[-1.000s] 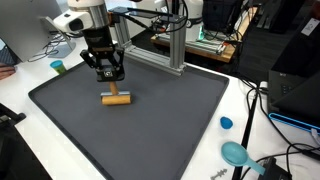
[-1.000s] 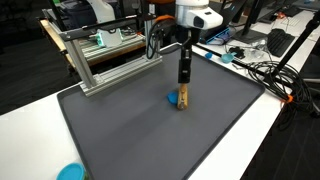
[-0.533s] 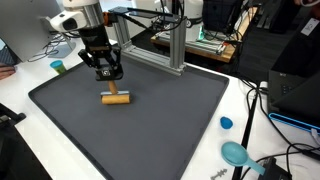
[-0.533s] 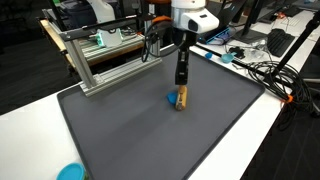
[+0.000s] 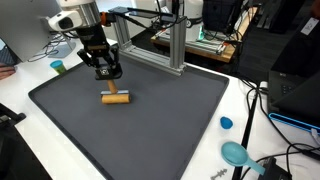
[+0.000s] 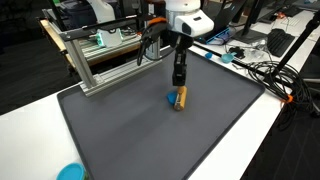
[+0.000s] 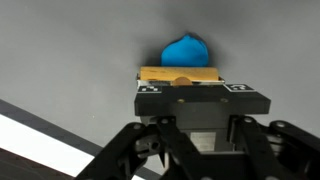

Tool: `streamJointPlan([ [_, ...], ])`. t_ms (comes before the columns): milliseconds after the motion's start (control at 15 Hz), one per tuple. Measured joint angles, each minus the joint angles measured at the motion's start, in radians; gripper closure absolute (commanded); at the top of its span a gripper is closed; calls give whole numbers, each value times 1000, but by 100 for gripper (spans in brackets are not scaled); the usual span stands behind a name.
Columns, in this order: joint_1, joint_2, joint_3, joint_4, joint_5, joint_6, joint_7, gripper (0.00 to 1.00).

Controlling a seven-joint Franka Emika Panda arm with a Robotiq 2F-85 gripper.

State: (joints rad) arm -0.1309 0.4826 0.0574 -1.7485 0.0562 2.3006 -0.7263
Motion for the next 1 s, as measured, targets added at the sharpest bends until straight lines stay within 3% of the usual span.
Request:
streamJointPlan([
  [67, -19, 1, 9, 0, 21, -3, -34, 78],
  [267, -41, 1, 26, -1, 52, 13, -62, 78],
  [600, -41, -7, 62, -11, 147, 171, -59, 78],
  [1000, -4, -81, -9, -85, -28, 91, 68, 78],
])
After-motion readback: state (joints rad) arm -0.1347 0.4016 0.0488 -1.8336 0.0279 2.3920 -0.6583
